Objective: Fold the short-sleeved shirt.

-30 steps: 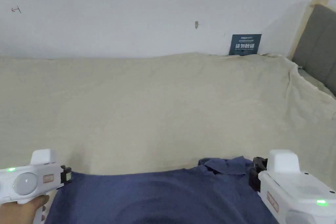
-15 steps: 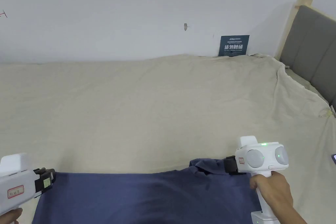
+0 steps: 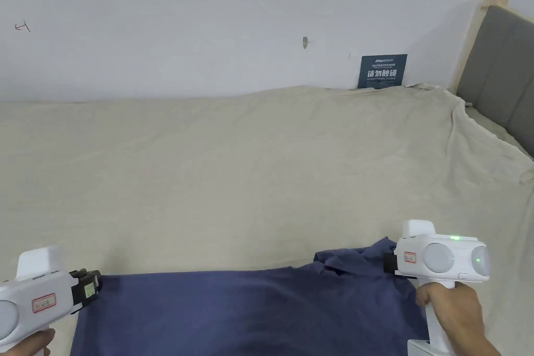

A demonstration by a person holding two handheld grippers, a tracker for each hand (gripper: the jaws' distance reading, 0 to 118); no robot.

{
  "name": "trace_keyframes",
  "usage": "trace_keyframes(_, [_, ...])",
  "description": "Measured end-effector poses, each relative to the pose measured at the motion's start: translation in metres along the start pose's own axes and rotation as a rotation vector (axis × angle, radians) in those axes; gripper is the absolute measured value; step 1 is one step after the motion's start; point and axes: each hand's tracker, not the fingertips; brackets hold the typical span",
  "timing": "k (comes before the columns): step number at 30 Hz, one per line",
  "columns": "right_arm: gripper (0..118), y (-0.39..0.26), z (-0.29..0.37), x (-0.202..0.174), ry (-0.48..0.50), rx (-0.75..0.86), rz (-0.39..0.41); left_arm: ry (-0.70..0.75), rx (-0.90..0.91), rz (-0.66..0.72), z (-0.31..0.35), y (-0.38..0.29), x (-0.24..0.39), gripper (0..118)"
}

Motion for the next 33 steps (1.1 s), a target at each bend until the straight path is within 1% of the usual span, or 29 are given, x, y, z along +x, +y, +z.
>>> trace_keyframes(2, [2, 0.0, 0.024, 0.003, 0.023, 0.031, 0.025, 0.005, 0.005, 0.016, 0.003, -0.003, -0.002, 0])
trace_keyframes(6, [2, -0.009, 0.073, 0.009, 0.076, 0.106, 0.018, 0.02, 0.017, 0.04, 0.014, -0.009, -0.006, 0])
trace_keyframes(7, [2, -0.013, 0.086, 0.011, 0.082, 0.12, 0.028, 0.022, 0.019, 0.044, 0.018, -0.011, -0.008, 0])
trace_keyframes(11, [2, -0.035, 0.136, 0.018, 0.113, 0.17, 0.036, 0.036, 0.023, 0.047, 0.035, -0.02, -0.017, 0])
trace_keyframes(14, [3, -0.059, 0.169, 0.018, 0.124, 0.186, 0.048, 0.035, 0.02, 0.05, 0.049, -0.031, -0.026, 0])
trace_keyframes(17, [3, -0.086, 0.194, 0.021, 0.145, 0.185, 0.043, 0.033, 0.01, 0.045, 0.065, -0.046, -0.033, 0])
trace_keyframes(21, [3, -0.12, 0.211, 0.03, 0.151, 0.172, 0.039, 0.03, -0.016, 0.036, 0.082, -0.07, -0.044, 0])
trace_keyframes(23, [2, -0.139, 0.213, 0.036, 0.158, 0.147, 0.024, 0.031, -0.041, 0.034, 0.087, -0.085, -0.05, 0])
trace_keyframes(26, [3, -0.168, 0.215, 0.035, 0.144, 0.104, 0.018, 0.032, -0.069, 0.034, 0.094, -0.109, -0.055, 0])
trace_keyframes(29, [2, -0.196, 0.208, 0.04, 0.13, 0.053, -0.014, 0.033, -0.096, 0.028, 0.098, -0.135, -0.059, 0])
trace_keyframes(33, [3, -0.222, 0.192, 0.043, 0.082, -0.003, -0.038, 0.05, -0.137, 0.023, 0.092, -0.162, -0.065, 0])
